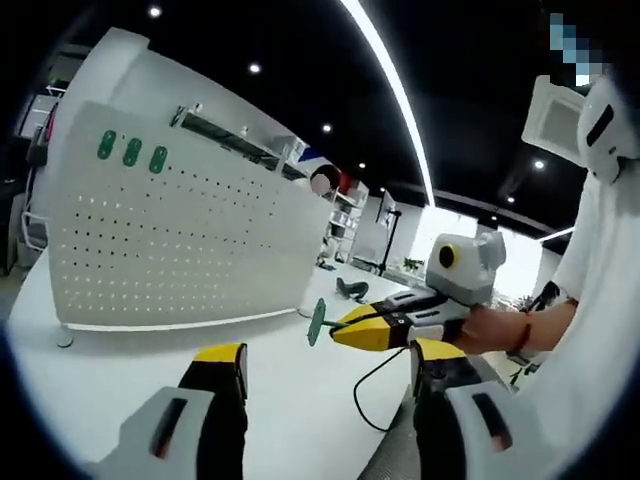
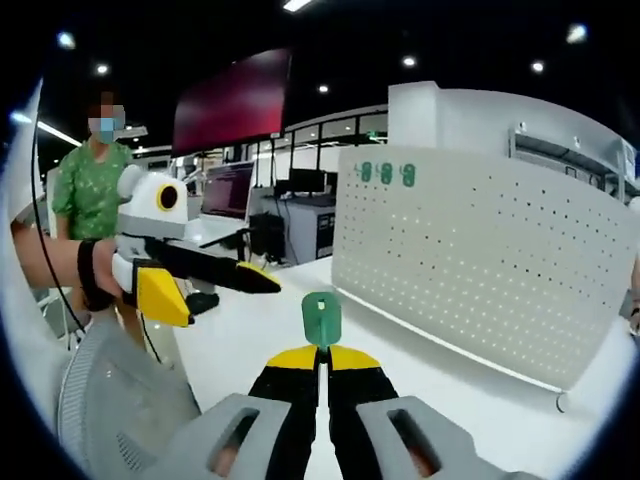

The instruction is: Insert the hook assembly into the mounting plate slot until the hook locks in place.

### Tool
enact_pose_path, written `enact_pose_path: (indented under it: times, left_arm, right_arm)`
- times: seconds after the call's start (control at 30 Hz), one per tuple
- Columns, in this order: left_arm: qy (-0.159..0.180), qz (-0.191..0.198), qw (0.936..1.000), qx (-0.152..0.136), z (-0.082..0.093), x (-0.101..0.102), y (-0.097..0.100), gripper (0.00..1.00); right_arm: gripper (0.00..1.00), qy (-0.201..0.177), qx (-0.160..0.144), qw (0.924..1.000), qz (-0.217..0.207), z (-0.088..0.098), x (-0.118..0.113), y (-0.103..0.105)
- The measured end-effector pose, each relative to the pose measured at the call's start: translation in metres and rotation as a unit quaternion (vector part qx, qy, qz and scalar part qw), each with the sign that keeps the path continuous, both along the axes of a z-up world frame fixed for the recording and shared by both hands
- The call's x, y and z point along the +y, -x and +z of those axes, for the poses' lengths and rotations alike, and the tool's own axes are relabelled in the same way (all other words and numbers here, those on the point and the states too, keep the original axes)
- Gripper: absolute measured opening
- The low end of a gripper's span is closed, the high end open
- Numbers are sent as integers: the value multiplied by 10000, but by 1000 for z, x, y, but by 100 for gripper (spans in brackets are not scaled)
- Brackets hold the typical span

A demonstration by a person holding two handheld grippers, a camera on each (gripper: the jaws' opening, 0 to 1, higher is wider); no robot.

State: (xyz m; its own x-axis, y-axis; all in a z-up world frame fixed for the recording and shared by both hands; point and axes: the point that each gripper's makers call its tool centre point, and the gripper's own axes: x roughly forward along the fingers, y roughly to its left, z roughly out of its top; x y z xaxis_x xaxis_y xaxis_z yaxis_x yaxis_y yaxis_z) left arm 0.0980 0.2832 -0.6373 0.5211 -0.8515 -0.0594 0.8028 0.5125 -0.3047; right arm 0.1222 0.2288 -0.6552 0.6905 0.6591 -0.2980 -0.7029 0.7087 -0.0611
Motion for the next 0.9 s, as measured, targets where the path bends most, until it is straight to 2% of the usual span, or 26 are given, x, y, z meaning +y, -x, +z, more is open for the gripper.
enact_pose_path:
  times: [0.17, 0.27, 0.4, 0.47, 0.53, 0.57, 0.7, 0.9]
  left_arm:
    - [-155, 347, 9991, -165, 2, 13, -1, 73]
    - [-359, 489, 9978, -259, -1, 21, 1, 77]
    - [-366, 654, 9964, -398, 4, 30, 1, 86]
    - [-420, 713, 9956, -432, 5, 34, 2, 87]
    - [-604, 805, 9930, -619, 4, 40, 2, 89]
    - [-666, 836, 9923, -624, 2, 42, 3, 90]
    - [-692, 1047, 9892, -751, 6, 54, 2, 94]
    - [-769, 1027, 9886, -788, 8, 61, 4, 97]
  right_arm:
    - [0, -60, 4, 9996, -272, 5, 1, -8]
    - [0, -98, -47, 9989, -450, 9, 1, -13]
    - [0, -171, -56, 9983, -553, 14, 3, -16]
    - [0, -181, -76, 9978, -632, 16, 4, -19]
    - [0, -227, -88, 9971, -724, 19, 6, -23]
    - [0, -248, -89, 9968, -759, 21, 7, -24]
    - [0, -356, -174, 9949, -932, 30, 9, -31]
    - [0, -430, -148, 9923, -1155, 32, 12, -38]
